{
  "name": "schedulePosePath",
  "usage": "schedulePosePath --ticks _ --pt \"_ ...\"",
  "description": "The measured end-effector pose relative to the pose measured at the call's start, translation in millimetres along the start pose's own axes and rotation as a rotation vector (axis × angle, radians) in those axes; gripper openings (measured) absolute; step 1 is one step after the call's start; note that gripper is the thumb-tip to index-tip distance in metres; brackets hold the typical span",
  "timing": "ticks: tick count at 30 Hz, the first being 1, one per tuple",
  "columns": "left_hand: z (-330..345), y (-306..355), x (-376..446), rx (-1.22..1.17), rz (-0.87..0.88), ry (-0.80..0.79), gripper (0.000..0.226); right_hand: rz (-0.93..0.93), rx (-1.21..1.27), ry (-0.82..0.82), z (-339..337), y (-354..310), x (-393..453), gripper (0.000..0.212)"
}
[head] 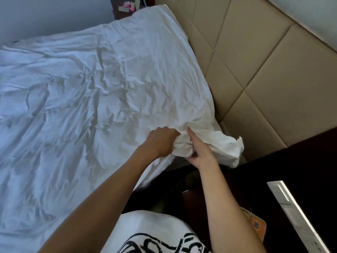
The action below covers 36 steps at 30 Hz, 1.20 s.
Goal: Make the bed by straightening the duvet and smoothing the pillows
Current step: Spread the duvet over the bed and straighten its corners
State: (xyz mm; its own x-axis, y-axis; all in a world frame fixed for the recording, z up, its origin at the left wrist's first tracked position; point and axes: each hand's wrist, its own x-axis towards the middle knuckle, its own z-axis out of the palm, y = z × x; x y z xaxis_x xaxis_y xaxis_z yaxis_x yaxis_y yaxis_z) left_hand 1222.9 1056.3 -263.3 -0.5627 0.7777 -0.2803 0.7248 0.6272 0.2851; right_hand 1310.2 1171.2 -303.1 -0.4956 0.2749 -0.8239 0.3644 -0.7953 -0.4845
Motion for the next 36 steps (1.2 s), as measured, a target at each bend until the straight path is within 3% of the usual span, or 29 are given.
schedulePosePath --ticks 3,5,8,11,14,17,19,26,36 --pt "-1.5 -13.5 0.3 -0.099 0.031 -0.006 0.045 -0.093 -0.02 0.142 20.4 -5.0 17.6 0.037" --pt "4.2 -31.4 3.4 -0.274 -0.012 0.053 0.047 -0.182 0.055 0.194 30.0 -13.8 20.8 0.04" --pt "27.6 -58.3 12.5 -0.423 -0.096 0.082 0.032 -0.32 0.132 0.314 45.1 -32.6 20.6 0.049" --pt "54.0 -96.3 26.0 -0.458 -0.247 -0.023 0.026 -0.415 0.077 0.456 53.6 -53.7 30.0 0.053" --pt "54.7 -140.2 51.9 -0.474 -0.384 0.007 0.025 -0.394 0.025 0.563 58.9 -75.8 43.2 0.051" --pt "28.6 -169.4 90.0 -0.526 -0.365 0.121 0.033 -0.36 -0.045 0.576 75.9 -100.5 57.9 0.041" --pt "3.7 -183.0 111.8 -0.588 -0.332 0.207 0.024 -0.377 -0.05 0.582 91.9 -118.3 68.7 0.041" --pt "-103.3 -212.8 181.8 -0.522 -0.162 0.598 0.047 -0.479 0.135 0.519 142.8 -184.1 96.6 0.063" --pt "-185.5 -234.0 278.2 -0.418 -0.117 0.729 0.043 -0.697 -0.14 0.555 197.3 -298.9 159.8 0.058"
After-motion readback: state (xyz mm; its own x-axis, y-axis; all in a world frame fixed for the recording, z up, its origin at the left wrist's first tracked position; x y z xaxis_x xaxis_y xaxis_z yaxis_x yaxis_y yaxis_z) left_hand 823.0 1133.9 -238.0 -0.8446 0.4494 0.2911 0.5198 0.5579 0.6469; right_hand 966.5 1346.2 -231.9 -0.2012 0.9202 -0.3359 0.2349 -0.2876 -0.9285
